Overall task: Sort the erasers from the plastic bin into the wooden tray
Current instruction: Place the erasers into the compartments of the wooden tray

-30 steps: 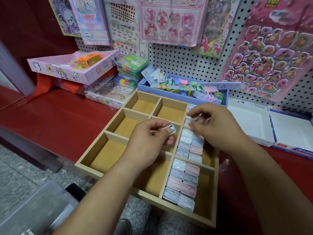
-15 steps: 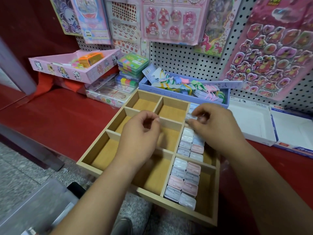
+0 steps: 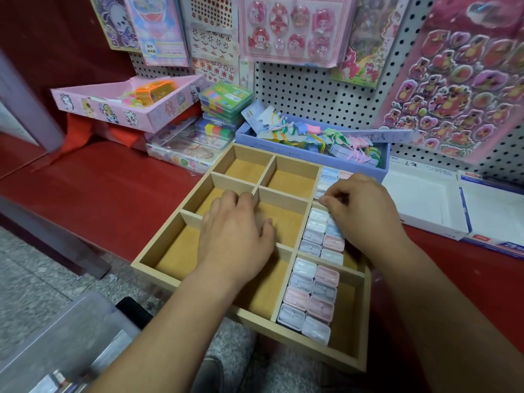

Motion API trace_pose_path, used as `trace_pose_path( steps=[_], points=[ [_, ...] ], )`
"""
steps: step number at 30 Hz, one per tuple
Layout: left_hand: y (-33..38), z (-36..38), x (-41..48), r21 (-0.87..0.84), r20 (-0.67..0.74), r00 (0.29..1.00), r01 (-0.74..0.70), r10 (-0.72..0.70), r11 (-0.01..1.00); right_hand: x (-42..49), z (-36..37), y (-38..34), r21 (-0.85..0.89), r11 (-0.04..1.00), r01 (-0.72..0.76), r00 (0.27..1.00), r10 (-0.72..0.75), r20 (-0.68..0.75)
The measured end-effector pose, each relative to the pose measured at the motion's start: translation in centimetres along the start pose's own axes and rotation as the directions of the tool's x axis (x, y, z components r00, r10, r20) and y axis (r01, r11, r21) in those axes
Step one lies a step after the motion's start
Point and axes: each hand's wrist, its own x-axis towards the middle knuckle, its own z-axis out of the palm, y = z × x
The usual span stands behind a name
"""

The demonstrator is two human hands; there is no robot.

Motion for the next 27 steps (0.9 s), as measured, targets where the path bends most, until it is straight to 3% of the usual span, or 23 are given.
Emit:
trace_pose_path(
  steps=[5, 8, 12, 15, 21, 24, 27],
  points=[
    [-0.1, 0.6, 0.4, -0.031, -0.001, 1.000, 0.002, -0.002, 1.000, -0.4, -0.4, -0.3, -0.007, 1.000, 0.019, 1.000, -0.019, -0.006],
    [-0.2, 0.1, -0.1, -0.134, -0.025, 1.000, 0.001, -0.004, 0.991, -1.7, -1.3, -1.7, 0.052, 0.998, 0.046, 0.999, -0.045, -0.021],
    [-1.6, -2.7, -2.8, -0.207, -0.128, 0.992, -0.017, -0.010, 0.978, -6.3, -2.0, -5.9, 0.254, 0.953, 0.164, 0.986, -0.165, -0.016],
    [-4.5, -5.7, -6.1, -0.168, -0.164, 0.985, 0.019, -0.047, 0.986, -9.0, -2.1, -10.9, 0.433, 0.877, 0.207, 0.956, -0.275, 0.099],
    [-12.6, -11.0, -13.1, -0.108, -0.212, 0.939, 0.252, -0.270, 0.962, -14.9, 1.7, -19.6, 0.544, 0.797, 0.262, 0.786, -0.504, 0.359],
    [-17.2, -11.3, -16.9, -0.193, -0.208, 0.869, 0.413, -0.448, 0.890, -17.5, 5.8, -20.4, 0.447, 0.838, 0.313, 0.655, -0.531, 0.538],
    [-21.8, -10.3, -20.5, -0.305, -0.174, 0.754, 0.571, -0.634, 0.762, -18.5, 9.6, -20.4, 0.348, 0.865, 0.362, 0.558, -0.500, 0.662]
  ],
)
